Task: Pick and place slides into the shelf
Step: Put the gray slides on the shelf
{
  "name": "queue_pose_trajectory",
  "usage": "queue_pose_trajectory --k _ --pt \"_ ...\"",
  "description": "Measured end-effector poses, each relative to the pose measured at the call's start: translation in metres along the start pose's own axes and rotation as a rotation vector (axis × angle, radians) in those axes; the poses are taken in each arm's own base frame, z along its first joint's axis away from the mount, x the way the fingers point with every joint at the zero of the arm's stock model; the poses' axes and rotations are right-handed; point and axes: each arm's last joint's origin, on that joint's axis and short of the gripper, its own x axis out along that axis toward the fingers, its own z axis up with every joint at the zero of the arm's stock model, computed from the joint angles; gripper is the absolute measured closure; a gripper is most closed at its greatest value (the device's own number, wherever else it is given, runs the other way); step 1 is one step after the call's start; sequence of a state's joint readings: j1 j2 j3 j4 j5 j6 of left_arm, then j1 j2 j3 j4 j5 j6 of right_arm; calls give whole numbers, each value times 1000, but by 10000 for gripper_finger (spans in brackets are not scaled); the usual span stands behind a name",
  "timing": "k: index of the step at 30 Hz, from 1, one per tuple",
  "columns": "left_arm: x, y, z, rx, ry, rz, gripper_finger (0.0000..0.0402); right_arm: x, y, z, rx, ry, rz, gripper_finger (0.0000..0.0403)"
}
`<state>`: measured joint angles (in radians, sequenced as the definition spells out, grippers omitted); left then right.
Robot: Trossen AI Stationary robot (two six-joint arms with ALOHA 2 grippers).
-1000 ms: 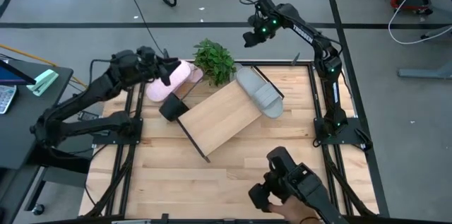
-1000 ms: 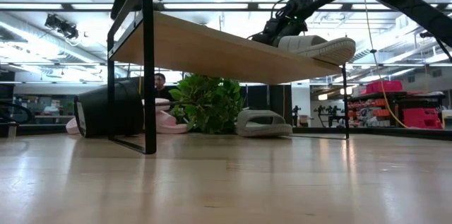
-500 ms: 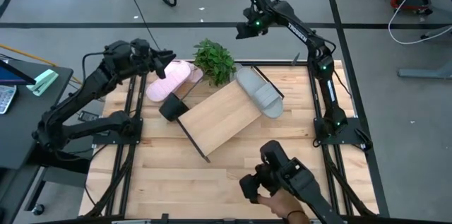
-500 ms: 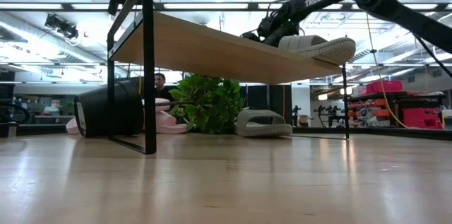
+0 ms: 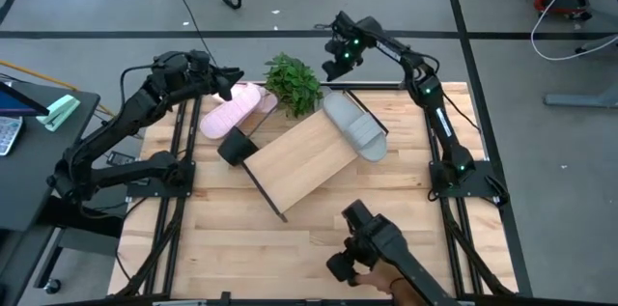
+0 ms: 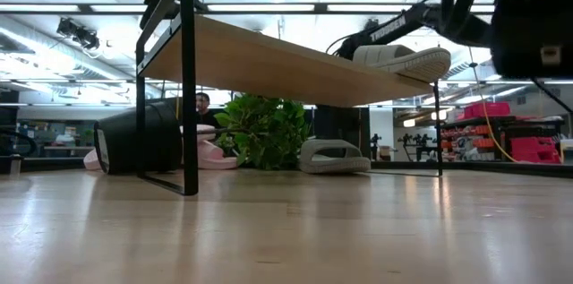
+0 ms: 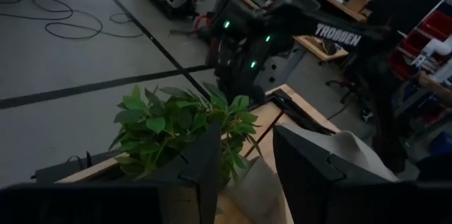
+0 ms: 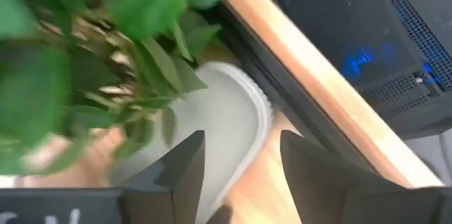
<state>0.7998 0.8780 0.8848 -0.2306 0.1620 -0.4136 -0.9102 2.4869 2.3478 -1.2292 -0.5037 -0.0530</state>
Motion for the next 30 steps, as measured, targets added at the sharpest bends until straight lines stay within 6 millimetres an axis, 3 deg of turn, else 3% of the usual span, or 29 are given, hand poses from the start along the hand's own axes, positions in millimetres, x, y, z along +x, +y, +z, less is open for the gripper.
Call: queue_pose_trajectory --k 9,30 --pt "0 0 0 -27 -1 -1 266 24 1 0 -32 38 -14 213" --pt "0 0 0 -28 -1 -1 266 40 5 -8 -39 101 -32 192"
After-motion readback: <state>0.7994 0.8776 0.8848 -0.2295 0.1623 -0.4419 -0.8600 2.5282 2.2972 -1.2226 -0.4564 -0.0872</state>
